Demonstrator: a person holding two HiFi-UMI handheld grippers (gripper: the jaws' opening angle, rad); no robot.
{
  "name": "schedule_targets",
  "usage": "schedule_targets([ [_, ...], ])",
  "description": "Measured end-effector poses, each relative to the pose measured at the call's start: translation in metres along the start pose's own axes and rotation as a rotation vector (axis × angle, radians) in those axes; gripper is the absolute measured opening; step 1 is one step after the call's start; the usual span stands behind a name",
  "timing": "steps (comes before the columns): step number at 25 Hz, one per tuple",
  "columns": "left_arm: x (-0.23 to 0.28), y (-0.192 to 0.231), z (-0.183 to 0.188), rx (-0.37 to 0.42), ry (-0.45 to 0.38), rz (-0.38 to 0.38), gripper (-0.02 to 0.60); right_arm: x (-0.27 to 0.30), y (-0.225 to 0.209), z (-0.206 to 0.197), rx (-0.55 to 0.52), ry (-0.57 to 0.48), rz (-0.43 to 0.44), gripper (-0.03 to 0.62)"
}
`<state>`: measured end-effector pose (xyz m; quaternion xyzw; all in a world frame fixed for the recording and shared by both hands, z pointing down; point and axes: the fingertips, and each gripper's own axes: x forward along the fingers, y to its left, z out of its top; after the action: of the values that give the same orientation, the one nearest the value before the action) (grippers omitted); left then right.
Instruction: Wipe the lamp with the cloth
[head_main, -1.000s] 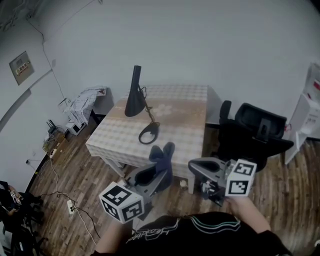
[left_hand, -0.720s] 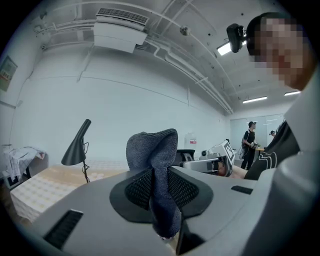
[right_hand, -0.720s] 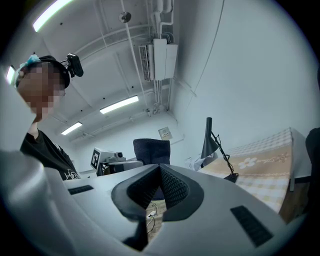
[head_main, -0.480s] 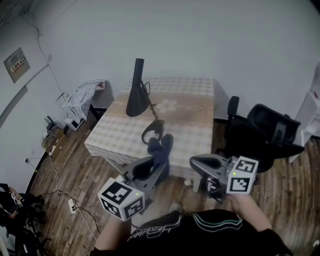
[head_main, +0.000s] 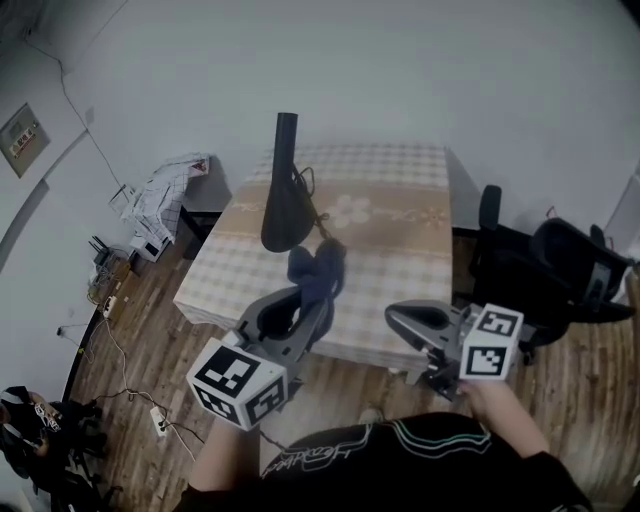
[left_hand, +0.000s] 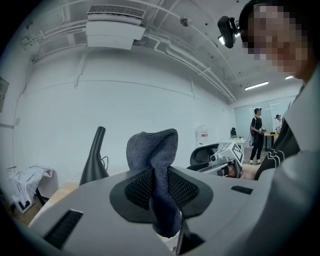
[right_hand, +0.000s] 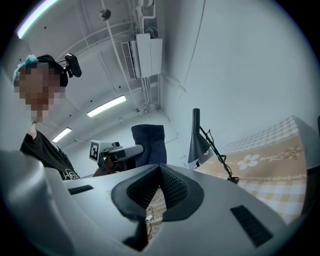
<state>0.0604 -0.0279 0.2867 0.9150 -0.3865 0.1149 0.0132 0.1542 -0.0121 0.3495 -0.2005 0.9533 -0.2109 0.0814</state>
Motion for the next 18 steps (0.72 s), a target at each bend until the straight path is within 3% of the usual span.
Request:
schedule_targets([
  [12, 0.032, 0.102, 0.066, 0.109, -0.079, 0.03, 0.072, 0.061, -0.056, 0.028, -0.002, -0.006, -0.055, 0.011],
  [18, 0.048, 0.142, 0.091, 0.237, -0.103, 0.091, 0.072, 0.084, -0.079, 0.034, -0.009, -0.021, -0.083, 0.011],
])
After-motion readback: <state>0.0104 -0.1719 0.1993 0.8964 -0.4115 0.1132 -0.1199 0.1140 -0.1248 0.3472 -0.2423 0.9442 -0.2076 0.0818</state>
